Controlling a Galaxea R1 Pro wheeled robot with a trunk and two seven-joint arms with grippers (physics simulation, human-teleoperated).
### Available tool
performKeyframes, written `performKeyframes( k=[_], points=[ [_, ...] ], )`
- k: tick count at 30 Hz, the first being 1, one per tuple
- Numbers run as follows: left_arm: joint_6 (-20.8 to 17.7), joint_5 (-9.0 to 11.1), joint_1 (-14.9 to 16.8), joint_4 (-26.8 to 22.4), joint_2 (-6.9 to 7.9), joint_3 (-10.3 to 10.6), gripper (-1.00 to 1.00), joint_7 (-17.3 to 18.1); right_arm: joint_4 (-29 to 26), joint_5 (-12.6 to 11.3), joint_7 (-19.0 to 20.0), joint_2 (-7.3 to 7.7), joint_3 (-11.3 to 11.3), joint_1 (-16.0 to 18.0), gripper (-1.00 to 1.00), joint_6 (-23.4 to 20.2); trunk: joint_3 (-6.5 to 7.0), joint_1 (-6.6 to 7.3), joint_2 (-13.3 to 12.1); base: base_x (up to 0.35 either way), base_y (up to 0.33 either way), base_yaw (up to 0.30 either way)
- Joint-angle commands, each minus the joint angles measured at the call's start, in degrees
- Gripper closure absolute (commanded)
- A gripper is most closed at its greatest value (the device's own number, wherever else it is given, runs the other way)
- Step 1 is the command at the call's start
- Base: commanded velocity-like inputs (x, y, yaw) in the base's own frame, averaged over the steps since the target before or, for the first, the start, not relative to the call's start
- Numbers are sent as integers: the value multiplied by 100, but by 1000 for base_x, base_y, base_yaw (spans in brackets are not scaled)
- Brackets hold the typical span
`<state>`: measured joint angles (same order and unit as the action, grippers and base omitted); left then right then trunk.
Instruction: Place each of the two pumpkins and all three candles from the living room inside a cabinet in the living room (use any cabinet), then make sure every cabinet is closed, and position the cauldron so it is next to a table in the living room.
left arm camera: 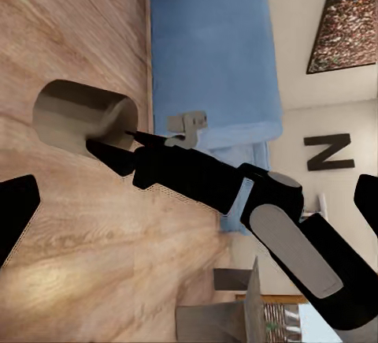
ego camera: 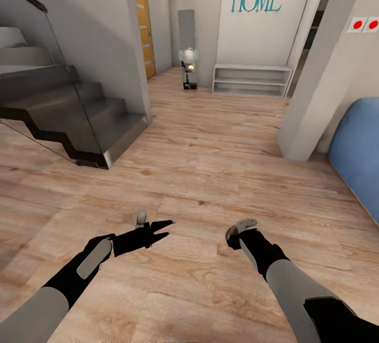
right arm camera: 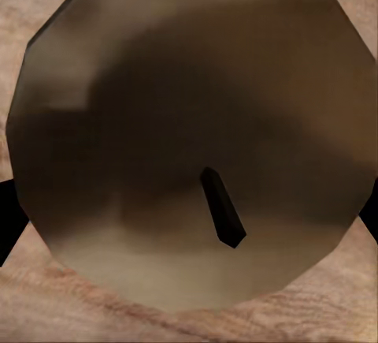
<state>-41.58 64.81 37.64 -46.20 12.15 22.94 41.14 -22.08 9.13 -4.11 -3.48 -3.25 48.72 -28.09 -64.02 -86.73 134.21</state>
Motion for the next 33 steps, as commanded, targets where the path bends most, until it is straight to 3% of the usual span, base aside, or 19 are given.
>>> performKeyframes(
  k=[1, 7, 28, 33],
  points=[
    [1, 4, -2, -8, -6, 5, -100, -1, 11, 1, -2, -2, -1, -39, 100, 17, 1, 1, -1, 0, 0, 299],
    [9, 14, -3, 58, -16, 1, -100, -8, 17, 7, -7, -3, -1, -319, 100, 547, 36, 1, -1, 0, 0, 172],
    [36, 14, -3, 215, -26, 0, -100, -36, 77, 9, -10, -3, -1, -450, 100, 814, 226, 1, -1, 0, 0, 2],
    [71, 3, -17, 331, -25, 4, -100, -34, 170, 10, -3, 2, -1, -704, 100, 1161, 272, 1, -1, 0, 0, 0]
  ],
)
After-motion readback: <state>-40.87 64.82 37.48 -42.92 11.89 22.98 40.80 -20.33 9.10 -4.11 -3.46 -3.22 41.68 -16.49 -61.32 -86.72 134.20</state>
